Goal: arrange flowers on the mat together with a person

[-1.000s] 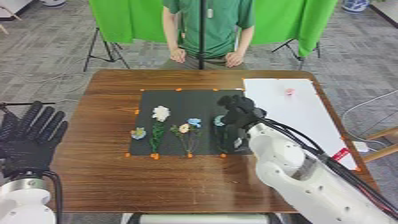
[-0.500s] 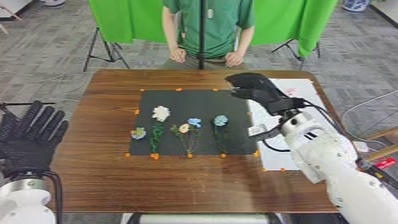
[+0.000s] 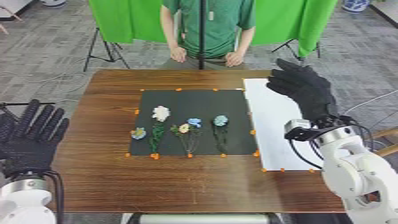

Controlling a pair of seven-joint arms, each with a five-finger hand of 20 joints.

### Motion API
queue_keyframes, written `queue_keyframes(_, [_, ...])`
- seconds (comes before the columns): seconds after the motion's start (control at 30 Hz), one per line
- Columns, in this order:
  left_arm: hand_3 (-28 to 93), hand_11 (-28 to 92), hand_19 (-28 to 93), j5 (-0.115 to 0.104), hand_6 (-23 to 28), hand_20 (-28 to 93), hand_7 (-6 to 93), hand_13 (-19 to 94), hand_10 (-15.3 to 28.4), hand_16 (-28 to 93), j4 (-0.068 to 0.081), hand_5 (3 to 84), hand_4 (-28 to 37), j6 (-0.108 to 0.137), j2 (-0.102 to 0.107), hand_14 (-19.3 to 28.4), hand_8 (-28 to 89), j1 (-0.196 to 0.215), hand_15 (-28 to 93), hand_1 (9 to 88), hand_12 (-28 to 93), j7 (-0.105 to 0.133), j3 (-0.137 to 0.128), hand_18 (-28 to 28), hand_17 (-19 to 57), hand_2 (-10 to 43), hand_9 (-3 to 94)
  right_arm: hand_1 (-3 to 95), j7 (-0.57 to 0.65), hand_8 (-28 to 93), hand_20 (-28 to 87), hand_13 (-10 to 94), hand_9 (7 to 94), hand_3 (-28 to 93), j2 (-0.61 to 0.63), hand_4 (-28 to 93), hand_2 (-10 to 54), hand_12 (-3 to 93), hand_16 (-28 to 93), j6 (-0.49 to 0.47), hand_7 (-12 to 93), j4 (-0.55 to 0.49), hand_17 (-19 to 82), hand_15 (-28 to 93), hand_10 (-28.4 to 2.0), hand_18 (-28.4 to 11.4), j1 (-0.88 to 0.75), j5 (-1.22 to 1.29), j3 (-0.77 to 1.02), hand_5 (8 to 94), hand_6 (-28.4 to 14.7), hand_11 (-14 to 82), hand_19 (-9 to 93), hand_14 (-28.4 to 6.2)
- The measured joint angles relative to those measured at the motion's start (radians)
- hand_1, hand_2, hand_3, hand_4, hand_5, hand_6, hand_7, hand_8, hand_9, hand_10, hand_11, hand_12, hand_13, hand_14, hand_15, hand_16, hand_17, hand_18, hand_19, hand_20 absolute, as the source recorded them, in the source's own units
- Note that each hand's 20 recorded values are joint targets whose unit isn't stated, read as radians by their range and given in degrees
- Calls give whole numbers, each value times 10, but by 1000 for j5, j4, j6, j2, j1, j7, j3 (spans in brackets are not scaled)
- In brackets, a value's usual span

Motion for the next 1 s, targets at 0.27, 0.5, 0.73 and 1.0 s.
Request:
queue_keyframes(0.27, [761, 162, 358, 0, 57, 134, 161, 276, 138, -67, 1, 315, -283, -10, 4, 134, -121, -13, 254, 196, 86, -3, 7, 153, -52, 116, 316, 111, 0, -79, 187, 340, 413, 707, -45, -246, 115, 179, 280, -10, 101, -31, 153, 87, -146, -163, -107, 92, 122, 435, -9, 45, 293, -137])
queue_keyframes(0.5, [762, 164, 357, 7, 64, 135, 147, 278, 141, -66, 1, 342, -283, -30, 4, 135, -110, -15, 255, 199, 87, -12, 5, 153, -53, 113, 330, 118, 1, -79, 191, 313, 399, 711, -64, -242, 123, 176, 280, -34, 104, -64, 143, 76, -148, -161, -175, 70, 167, 435, -14, 42, 296, -144])
queue_keyframes(0.73, [765, 166, 358, 9, 68, 136, 149, 281, 141, -68, 1, 349, -283, -32, 4, 135, -106, -14, 259, 206, 88, -11, 5, 152, -51, 106, 335, 119, 2, -81, 186, 303, 387, 715, -65, -240, 125, 174, 290, -15, 108, -71, 132, 69, -148, -160, -190, 78, 167, 439, -15, 40, 296, -143])
queue_keyframes(1.0, [763, 174, 360, 12, 73, 136, 151, 288, 142, -69, 1, 373, -283, -46, 4, 138, -102, -15, 264, 218, 89, -13, 15, 152, -51, 106, 345, 122, 0, -84, 182, 279, 372, 725, -64, -236, 123, 174, 300, 13, 113, -77, 100, 54, -147, -165, -195, 86, 166, 441, -18, 36, 324, -145])
